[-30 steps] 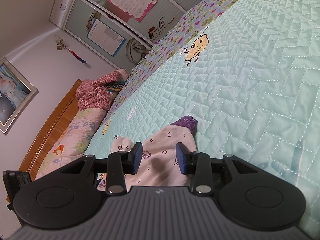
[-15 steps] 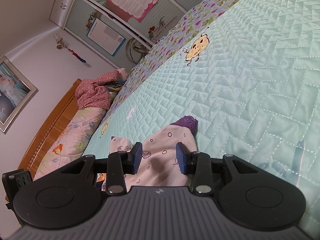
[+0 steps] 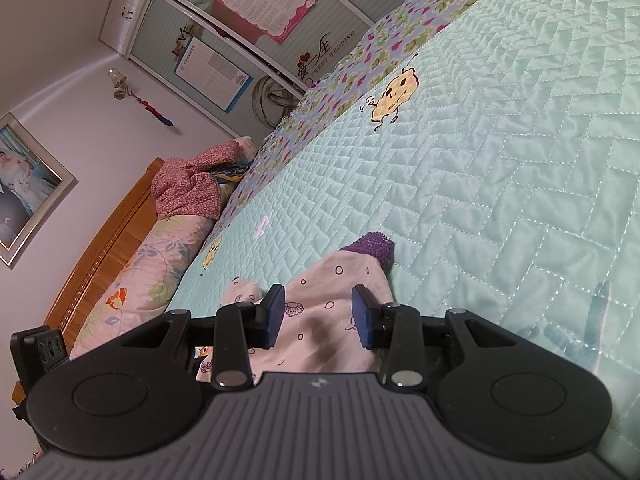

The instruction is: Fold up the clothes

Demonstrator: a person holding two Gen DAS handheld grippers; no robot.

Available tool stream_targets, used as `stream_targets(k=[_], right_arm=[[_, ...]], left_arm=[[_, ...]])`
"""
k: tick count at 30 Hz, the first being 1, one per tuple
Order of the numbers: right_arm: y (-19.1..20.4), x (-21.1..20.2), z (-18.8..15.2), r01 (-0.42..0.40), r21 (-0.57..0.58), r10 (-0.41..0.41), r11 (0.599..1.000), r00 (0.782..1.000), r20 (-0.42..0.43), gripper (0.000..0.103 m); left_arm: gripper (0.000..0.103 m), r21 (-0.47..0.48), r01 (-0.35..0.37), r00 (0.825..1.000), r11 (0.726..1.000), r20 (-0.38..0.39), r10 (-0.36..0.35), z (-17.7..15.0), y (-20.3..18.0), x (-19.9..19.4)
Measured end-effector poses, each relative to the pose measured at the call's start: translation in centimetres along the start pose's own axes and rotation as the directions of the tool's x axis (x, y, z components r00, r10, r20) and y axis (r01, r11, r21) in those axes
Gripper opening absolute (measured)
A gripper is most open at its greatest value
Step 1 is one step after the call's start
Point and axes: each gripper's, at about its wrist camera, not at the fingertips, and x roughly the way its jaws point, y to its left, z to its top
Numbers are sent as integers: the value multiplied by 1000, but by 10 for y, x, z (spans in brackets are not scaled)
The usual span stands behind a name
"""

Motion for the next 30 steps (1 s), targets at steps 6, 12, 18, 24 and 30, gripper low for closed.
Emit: stream_targets(k=[6, 12, 18, 24, 30], right_arm=[[-3, 0, 1, 24, 18, -24, 1000, 1000, 0, 26], [0, 2, 0, 50, -7, -50, 999, 999, -2, 24], [-2, 3, 1, 41, 7, -41, 999, 999, -4, 24], [-4, 3, 2, 36, 13, -36, 999, 999, -4, 24], [-5, 4, 3, 30, 20, -30, 999, 1000, -5, 24]], left_arm=[[3, -87, 31, 1000, 996, 4, -31, -4, 14, -1], [0, -210, -28, 999, 977, 35, 36, -2, 35, 4], [3, -302, 130, 979, 944, 189, -75, 5, 37, -28], [7, -218, 81, 997, 973, 31, -76, 17, 6, 18], [6, -268, -38, 995, 963, 81, 62, 28, 21, 15]])
